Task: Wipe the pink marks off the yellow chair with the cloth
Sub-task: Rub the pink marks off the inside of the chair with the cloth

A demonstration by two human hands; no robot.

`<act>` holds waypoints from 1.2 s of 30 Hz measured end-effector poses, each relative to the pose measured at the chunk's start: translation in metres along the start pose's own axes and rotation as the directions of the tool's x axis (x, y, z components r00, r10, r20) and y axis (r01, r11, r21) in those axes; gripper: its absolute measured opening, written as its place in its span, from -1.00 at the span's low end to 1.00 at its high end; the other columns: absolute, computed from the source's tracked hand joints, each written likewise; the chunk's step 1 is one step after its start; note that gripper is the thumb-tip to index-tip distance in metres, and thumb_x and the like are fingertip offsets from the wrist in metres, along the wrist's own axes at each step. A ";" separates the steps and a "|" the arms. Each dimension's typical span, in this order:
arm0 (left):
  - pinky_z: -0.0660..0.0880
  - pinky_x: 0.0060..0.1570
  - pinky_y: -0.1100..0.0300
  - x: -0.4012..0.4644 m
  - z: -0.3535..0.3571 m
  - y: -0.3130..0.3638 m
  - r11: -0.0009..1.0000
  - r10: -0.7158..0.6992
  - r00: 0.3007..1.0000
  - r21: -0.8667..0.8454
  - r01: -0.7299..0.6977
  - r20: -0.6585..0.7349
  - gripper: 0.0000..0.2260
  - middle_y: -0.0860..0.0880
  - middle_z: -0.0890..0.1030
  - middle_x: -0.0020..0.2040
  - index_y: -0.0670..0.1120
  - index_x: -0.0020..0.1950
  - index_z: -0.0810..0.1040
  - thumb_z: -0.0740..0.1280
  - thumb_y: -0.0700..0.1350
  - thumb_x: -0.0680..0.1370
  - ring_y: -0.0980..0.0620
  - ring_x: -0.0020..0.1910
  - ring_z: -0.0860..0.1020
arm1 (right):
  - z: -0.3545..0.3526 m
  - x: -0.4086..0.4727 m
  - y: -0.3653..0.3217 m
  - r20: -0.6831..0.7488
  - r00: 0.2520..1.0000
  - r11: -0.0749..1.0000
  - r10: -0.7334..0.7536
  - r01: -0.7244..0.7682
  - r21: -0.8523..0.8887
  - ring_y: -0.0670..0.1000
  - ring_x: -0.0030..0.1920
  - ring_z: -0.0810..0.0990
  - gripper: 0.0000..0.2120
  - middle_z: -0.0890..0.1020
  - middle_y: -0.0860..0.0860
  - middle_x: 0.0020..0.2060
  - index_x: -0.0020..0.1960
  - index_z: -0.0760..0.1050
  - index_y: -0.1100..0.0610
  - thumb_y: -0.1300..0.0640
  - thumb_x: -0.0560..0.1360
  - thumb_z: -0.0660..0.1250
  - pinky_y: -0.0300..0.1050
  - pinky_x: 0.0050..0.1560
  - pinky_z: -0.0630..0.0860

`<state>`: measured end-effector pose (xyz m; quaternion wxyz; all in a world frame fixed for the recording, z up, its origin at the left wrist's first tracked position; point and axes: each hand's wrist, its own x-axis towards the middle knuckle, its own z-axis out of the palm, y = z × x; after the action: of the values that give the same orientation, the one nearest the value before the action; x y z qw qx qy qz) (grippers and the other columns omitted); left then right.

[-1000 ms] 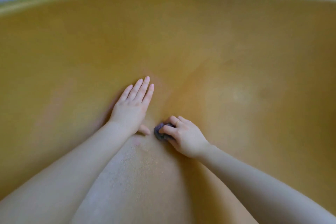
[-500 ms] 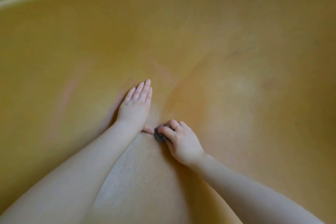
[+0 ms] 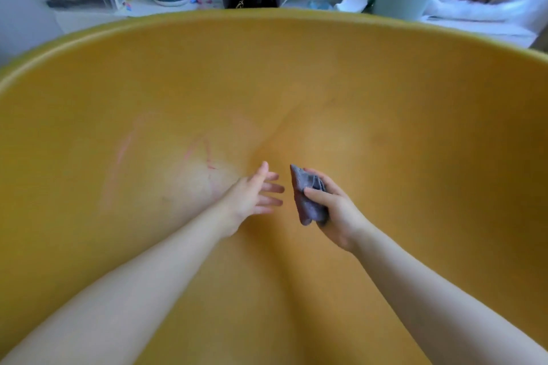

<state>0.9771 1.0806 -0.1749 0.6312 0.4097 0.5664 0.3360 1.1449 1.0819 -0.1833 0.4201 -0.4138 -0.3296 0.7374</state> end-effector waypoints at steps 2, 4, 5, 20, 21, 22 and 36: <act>0.52 -0.07 0.13 -0.008 0.011 0.002 0.993 0.004 0.998 -0.122 0.003 0.061 -0.61 -0.03 0.61 -0.01 -0.02 0.10 0.48 -0.02 0.17 0.61 -0.02 -0.09 0.60 | 0.001 -0.009 -0.001 0.032 0.999 0.998 0.028 -0.030 0.055 0.01 -0.17 0.57 -0.48 0.59 0.04 -0.07 0.17 0.40 0.10 0.41 0.24 0.22 -0.16 -0.22 0.43; 0.53 -0.04 0.09 -0.015 0.018 -0.002 0.991 0.045 0.994 -0.127 -0.032 0.097 -0.75 -0.03 0.61 0.03 0.01 0.06 0.50 0.11 0.09 0.60 -0.02 -0.04 0.60 | 0.001 -0.016 0.002 0.039 0.999 0.996 -0.004 0.008 -0.094 0.04 -0.07 0.54 -0.44 0.57 0.05 0.00 0.23 0.34 0.10 0.48 0.28 0.20 -0.12 -0.10 0.41; 0.53 -0.02 0.08 -0.019 0.019 -0.005 0.994 0.057 0.993 -0.100 -0.046 0.105 -0.83 -0.06 0.62 0.06 -0.01 0.09 0.50 0.20 0.00 0.59 -0.02 -0.02 0.60 | 0.001 -0.020 0.003 0.026 0.999 0.978 -0.031 0.035 -0.208 0.03 -0.06 0.54 -0.45 0.56 0.04 0.03 0.26 0.31 0.09 0.51 0.37 0.20 -0.15 -0.08 0.43; 0.48 -0.07 0.07 -0.048 -0.008 -0.012 0.957 -0.060 0.936 -0.247 0.153 0.348 -0.73 -0.08 0.62 -0.16 -0.11 0.03 0.46 0.00 -0.05 0.63 -0.02 -0.22 0.59 | 0.004 -0.072 -0.007 -0.349 0.936 0.995 0.041 -0.006 0.102 0.17 0.01 0.58 -0.76 0.59 0.21 -0.01 0.04 0.46 0.28 0.19 0.59 0.06 0.01 0.01 0.50; 0.46 -0.03 0.06 -0.048 -0.003 -0.014 0.965 -0.095 0.924 -0.192 0.176 0.371 -0.69 -0.07 0.60 -0.11 -0.09 0.05 0.46 0.02 0.06 0.63 -0.03 -0.17 0.57 | 0.006 -0.074 -0.007 -0.336 0.941 0.997 0.030 -0.006 0.072 0.16 -0.02 0.58 -0.77 0.59 0.20 -0.03 0.01 0.46 0.26 0.18 0.59 0.07 0.00 0.00 0.50; 0.46 -0.02 0.06 -0.047 0.003 -0.017 0.976 -0.113 0.916 -0.130 0.175 0.385 -0.70 -0.05 0.58 -0.08 -0.07 0.06 0.46 0.07 0.10 0.61 -0.02 -0.14 0.56 | 0.007 -0.074 -0.006 -0.318 0.948 0.999 0.018 -0.004 0.044 0.15 -0.04 0.57 -0.78 0.58 0.19 -0.05 -0.01 0.46 0.25 0.18 0.59 0.07 -0.01 0.00 0.50; 0.48 -0.09 0.14 -0.018 0.059 -0.031 0.939 0.078 0.996 -0.338 -0.061 0.037 -0.75 -0.09 0.59 -0.09 -0.10 -0.01 0.49 0.09 -0.38 0.59 0.01 -0.13 0.55 | -0.038 -0.040 0.003 -0.299 0.949 0.968 -0.095 0.018 -0.250 -0.01 -0.17 0.53 -0.86 0.59 0.00 -0.18 -0.06 0.48 0.11 0.08 0.58 0.20 -0.18 -0.19 0.42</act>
<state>1.0322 1.0430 -0.1935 0.6934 0.3240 0.4701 0.4395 1.1902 1.0500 -0.1890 0.4333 -0.5629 -0.3597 0.6050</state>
